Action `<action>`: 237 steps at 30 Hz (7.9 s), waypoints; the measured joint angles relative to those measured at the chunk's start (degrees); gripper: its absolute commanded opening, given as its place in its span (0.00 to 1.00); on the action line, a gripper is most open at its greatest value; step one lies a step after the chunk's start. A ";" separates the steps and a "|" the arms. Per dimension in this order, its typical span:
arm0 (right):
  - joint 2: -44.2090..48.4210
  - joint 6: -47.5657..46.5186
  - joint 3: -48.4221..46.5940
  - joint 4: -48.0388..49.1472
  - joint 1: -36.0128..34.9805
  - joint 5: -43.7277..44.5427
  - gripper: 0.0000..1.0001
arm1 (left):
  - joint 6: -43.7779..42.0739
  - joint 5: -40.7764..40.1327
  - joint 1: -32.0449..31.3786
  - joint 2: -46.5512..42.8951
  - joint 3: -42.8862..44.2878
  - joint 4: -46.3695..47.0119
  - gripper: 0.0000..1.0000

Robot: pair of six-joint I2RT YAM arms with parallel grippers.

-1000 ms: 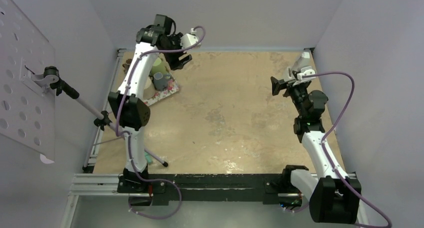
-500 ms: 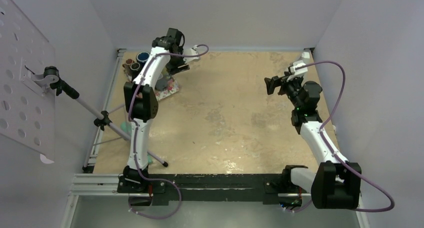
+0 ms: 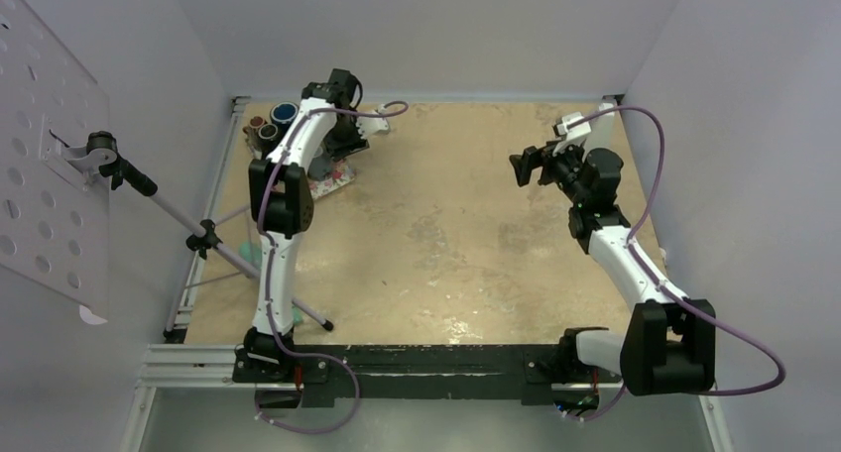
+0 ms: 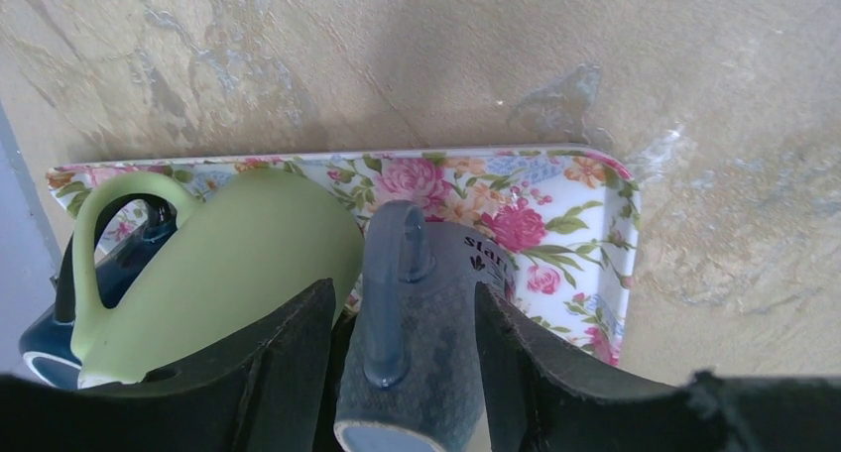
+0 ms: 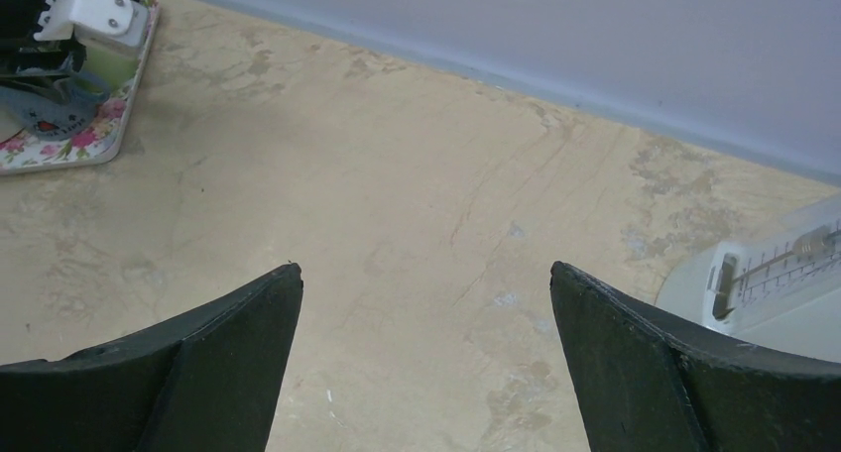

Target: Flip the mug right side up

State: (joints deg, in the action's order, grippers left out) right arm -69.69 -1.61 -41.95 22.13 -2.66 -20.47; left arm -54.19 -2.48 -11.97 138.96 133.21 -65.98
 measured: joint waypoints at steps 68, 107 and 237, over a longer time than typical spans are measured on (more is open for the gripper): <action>-38.80 70.14 -25.86 41.75 -26.47 -15.04 0.00 | 72.41 49.64 -0.94 -23.85 -13.31 24.28 1.00; -34.95 6.62 -32.50 -58.16 10.84 24.26 0.52 | 41.40 1.57 13.97 -23.23 -19.67 2.21 1.00; -26.64 28.81 -38.05 -9.35 -30.12 -10.75 0.96 | 61.83 44.57 4.07 -30.14 -7.61 13.18 0.00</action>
State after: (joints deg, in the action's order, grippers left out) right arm -96.33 27.20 -80.01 12.78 -32.77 -31.22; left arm 7.64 42.09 -7.90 108.81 125.60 -52.80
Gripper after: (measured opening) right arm 0.978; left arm 0.195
